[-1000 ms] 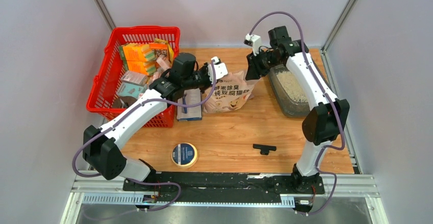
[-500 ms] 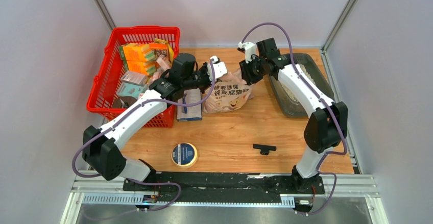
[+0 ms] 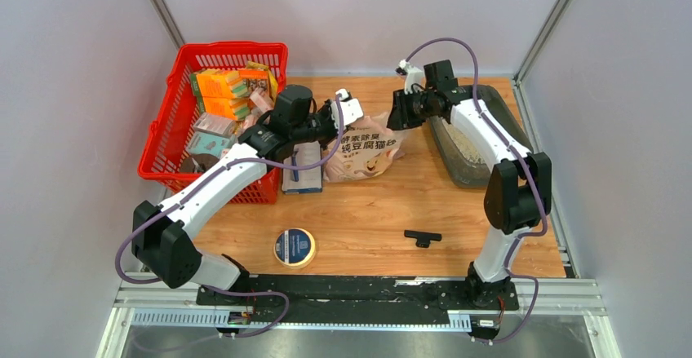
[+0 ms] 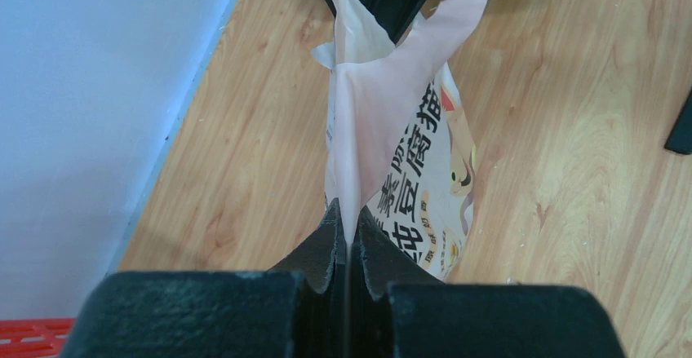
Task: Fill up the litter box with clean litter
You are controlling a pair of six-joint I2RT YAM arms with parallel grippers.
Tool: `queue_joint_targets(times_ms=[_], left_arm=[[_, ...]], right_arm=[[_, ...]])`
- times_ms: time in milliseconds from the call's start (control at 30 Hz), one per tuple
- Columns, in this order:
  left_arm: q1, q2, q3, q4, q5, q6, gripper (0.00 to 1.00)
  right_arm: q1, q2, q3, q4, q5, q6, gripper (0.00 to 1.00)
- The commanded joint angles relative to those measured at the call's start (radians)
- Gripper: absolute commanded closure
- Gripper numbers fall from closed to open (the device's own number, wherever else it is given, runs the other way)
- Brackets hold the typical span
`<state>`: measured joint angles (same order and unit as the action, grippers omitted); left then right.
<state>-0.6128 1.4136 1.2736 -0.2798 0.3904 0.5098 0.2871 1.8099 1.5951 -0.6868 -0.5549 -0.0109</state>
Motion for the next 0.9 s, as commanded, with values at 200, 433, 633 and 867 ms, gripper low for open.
queue_joint_targets(times_ms=[200,433,633,867], left_arm=[[-0.001,-0.016,0.027,0.045,0.025,-0.017,1.0],[-0.001,0.005,0.066,0.027,0.015,0.004,1.0],[-0.001,0.016,0.087,0.01,0.008,0.047,1.0],[-0.001,0.025,0.116,-0.044,-0.008,0.114,1.0]], right_arm=[[-0.069,0.1,-0.049,0.201,-0.48,0.409,1.0],[-0.141,0.079,-0.13,0.417,-0.612,0.654,1.0],[-0.246,0.026,-0.202,0.52,-0.648,0.793,1.0],[-0.353,-0.015,-0.308,0.674,-0.704,0.931,1.0]])
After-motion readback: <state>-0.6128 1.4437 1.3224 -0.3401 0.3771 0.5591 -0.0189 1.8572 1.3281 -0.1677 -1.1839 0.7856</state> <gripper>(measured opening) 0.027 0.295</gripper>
